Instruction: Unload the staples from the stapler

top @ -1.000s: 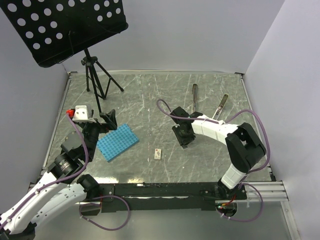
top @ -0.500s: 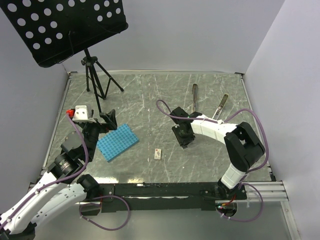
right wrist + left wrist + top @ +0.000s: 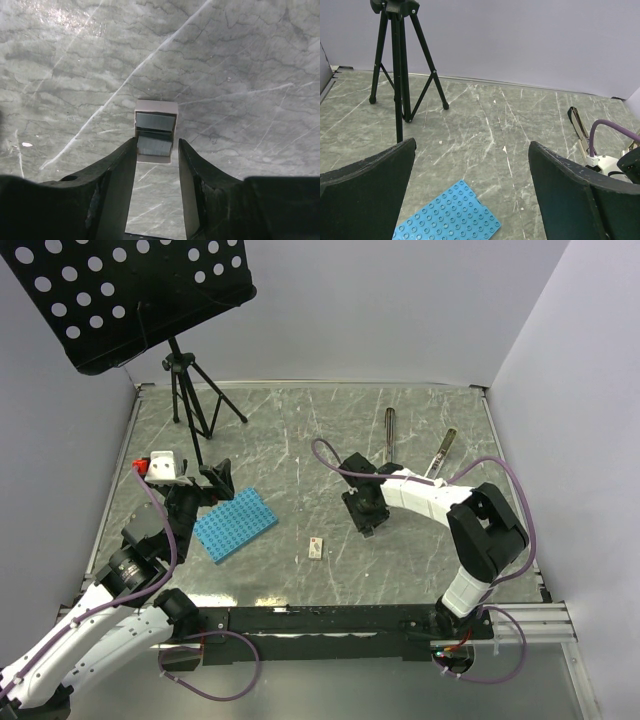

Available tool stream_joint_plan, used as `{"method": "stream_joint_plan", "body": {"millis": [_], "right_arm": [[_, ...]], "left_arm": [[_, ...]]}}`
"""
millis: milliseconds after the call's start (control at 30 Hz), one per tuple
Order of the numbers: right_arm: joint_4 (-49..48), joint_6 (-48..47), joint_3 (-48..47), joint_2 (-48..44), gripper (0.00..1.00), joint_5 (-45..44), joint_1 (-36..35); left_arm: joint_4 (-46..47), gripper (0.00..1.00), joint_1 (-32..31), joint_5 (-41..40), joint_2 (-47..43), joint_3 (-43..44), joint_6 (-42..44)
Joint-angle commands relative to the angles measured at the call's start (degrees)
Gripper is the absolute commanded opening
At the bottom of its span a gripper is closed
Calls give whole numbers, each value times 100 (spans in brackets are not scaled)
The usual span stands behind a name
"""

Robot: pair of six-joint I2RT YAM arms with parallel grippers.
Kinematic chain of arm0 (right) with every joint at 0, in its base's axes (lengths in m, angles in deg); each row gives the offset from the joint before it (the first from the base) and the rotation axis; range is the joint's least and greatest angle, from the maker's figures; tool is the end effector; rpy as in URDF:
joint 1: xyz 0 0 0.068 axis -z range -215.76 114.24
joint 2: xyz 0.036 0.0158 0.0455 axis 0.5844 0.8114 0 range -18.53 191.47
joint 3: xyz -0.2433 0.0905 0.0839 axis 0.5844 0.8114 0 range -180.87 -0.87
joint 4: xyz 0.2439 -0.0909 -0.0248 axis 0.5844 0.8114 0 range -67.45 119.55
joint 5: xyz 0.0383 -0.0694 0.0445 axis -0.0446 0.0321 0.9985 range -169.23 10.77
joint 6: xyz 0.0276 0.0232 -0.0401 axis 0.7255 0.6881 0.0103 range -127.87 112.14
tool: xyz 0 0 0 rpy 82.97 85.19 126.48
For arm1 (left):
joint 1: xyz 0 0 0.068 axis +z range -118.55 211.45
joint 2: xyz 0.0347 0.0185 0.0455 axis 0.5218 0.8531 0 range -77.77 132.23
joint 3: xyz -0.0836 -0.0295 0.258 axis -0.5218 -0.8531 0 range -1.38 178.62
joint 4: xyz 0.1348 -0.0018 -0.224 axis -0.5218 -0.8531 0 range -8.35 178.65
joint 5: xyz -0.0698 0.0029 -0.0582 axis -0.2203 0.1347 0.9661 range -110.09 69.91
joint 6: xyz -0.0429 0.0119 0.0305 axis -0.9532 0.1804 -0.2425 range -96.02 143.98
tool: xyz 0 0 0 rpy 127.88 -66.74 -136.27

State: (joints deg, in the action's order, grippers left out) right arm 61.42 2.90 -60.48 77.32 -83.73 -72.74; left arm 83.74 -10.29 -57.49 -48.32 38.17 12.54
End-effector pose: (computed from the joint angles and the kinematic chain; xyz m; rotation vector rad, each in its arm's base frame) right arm 0.2478 0.1831 0.1739 -0.6368 2.8006 0.0488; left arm 0.1059 -0.0655 0.3545 -0.1361 1.4984 -0.2645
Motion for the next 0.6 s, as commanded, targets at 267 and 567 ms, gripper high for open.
{"method": "stream_joint_plan", "body": {"millis": [267,567], "right_arm": [[331,101,-419,-339,47,-192,32],[323,505,-446,-331,57,-175,32]], "left_arm": [[201,99,16,-47,-18,0,54],[183,99,16,-47,25,9,46]]}}
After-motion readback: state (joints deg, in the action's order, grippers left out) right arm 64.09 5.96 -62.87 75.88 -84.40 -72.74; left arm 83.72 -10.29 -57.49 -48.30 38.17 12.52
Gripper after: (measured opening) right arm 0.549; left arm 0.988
